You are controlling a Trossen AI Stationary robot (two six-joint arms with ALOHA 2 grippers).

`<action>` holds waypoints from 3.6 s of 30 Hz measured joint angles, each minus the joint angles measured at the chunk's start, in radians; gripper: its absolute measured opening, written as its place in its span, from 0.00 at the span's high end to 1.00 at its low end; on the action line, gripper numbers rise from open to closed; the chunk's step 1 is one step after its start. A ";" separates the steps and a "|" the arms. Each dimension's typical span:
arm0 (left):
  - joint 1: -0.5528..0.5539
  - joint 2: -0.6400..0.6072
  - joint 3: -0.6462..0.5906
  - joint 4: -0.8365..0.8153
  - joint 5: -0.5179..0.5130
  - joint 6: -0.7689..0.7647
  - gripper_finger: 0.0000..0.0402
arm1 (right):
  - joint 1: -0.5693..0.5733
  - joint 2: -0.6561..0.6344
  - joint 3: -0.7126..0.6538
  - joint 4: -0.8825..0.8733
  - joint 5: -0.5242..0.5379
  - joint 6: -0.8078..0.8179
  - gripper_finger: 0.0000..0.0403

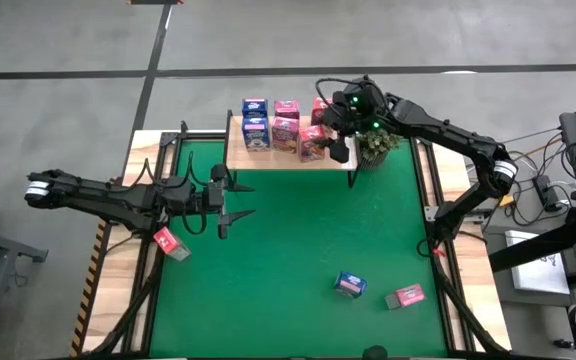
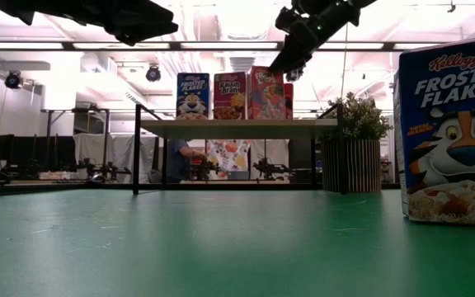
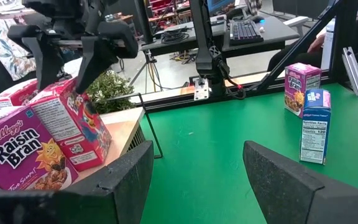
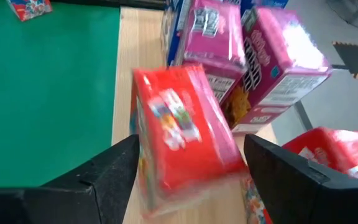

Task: Stack cereal on shelf
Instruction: Put the bottom right red cereal box on the shelf aligned with the red cereal box

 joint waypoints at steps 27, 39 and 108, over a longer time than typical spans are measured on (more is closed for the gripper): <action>0.000 0.000 0.000 0.000 0.000 -0.009 0.42 | -0.017 -0.025 -0.011 -0.051 0.007 0.001 0.50; 0.000 0.000 0.000 0.000 0.000 -0.015 0.42 | -0.102 -0.027 -0.011 -0.068 0.000 -0.020 0.50; 0.000 0.000 0.000 0.007 0.000 -0.035 0.42 | -0.092 -0.067 0.078 -0.158 0.009 0.030 0.42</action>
